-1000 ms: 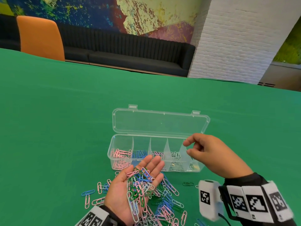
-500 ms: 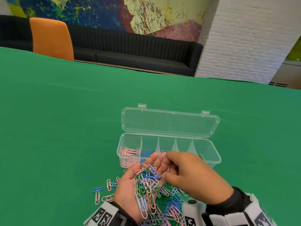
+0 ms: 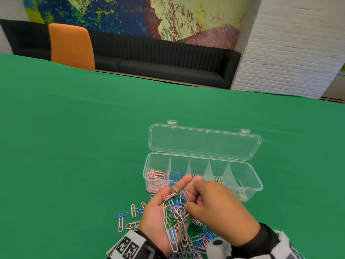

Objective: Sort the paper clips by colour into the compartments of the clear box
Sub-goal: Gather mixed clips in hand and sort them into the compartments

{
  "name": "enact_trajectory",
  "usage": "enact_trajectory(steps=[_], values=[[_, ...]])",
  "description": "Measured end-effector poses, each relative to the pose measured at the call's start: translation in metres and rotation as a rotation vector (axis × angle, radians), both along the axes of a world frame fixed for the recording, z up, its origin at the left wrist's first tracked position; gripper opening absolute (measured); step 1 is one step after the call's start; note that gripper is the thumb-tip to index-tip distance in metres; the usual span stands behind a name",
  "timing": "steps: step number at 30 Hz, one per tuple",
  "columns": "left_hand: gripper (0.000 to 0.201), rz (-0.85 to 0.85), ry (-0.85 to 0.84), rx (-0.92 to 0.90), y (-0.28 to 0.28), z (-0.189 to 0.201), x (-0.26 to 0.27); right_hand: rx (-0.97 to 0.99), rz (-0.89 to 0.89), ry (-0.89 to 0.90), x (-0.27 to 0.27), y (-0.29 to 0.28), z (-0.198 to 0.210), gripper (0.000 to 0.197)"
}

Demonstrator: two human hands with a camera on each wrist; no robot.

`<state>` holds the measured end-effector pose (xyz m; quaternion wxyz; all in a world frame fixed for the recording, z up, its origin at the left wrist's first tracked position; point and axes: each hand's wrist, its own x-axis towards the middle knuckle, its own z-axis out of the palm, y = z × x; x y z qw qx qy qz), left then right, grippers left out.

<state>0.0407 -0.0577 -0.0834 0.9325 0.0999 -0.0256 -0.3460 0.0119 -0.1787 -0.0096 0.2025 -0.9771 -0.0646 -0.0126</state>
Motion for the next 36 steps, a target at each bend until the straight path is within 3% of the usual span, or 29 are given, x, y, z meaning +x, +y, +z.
enact_trajectory(steps=[4, 7, 9, 12, 17, 19, 21, 26, 28, 30, 32, 36], values=[[0.074, 0.018, 0.049, -0.007, -0.002, -0.010, 0.000, -0.008, 0.009, 0.005, 0.002, -0.001, -0.003, 0.021], [0.064, -0.057, 0.007, -0.074, 0.000, -0.002, 0.000, -0.007, 0.009, 0.002, 0.002, -0.003, -0.003, 0.021], [0.070, -0.028, 0.073, -0.026, 0.000, 0.000, 0.001, -0.004, 0.014, -0.018, 0.003, -0.003, -0.002, 0.021], [0.065, -0.028, 0.102, -0.098, -0.001, 0.003, -0.002, -0.011, 0.025, -0.028, 0.003, -0.005, -0.002, 0.020], [0.076, -0.056, 0.142, -0.165, 0.000, 0.003, -0.002, -0.007, 0.020, -0.040, 0.004, -0.011, 0.002, 0.011], [0.068, -0.039, 0.157, -0.177, 0.000, 0.008, -0.003, 0.018, 0.008, -0.039, 0.005, -0.015, 0.003, 0.009], [0.042, -0.004, 0.204, -0.133, -0.002, 0.012, -0.003, 0.033, 0.007, -0.028, 0.005, -0.018, 0.005, 0.010], [0.048, 0.021, 0.258, -0.072, -0.002, 0.010, -0.002, 0.053, 0.017, 0.009, 0.005, -0.019, 0.008, 0.009], [0.038, -0.031, 0.181, -0.148, 0.002, 0.005, -0.002, 0.041, 0.029, 0.012, 0.005, -0.018, 0.009, 0.006], [0.046, -0.106, 0.158, -0.177, 0.006, 0.007, -0.001, 0.036, 0.058, 0.019, 0.003, -0.016, 0.010, 0.009], [0.039, -0.053, 0.187, -0.106, 0.004, 0.010, -0.001, 0.020, 0.090, 0.032, 0.002, -0.013, 0.011, 0.015], [0.050, 0.045, 0.216, -0.109, -0.002, 0.011, -0.001, -0.022, 0.102, -0.011, 0.001, -0.008, 0.007, 0.019]])
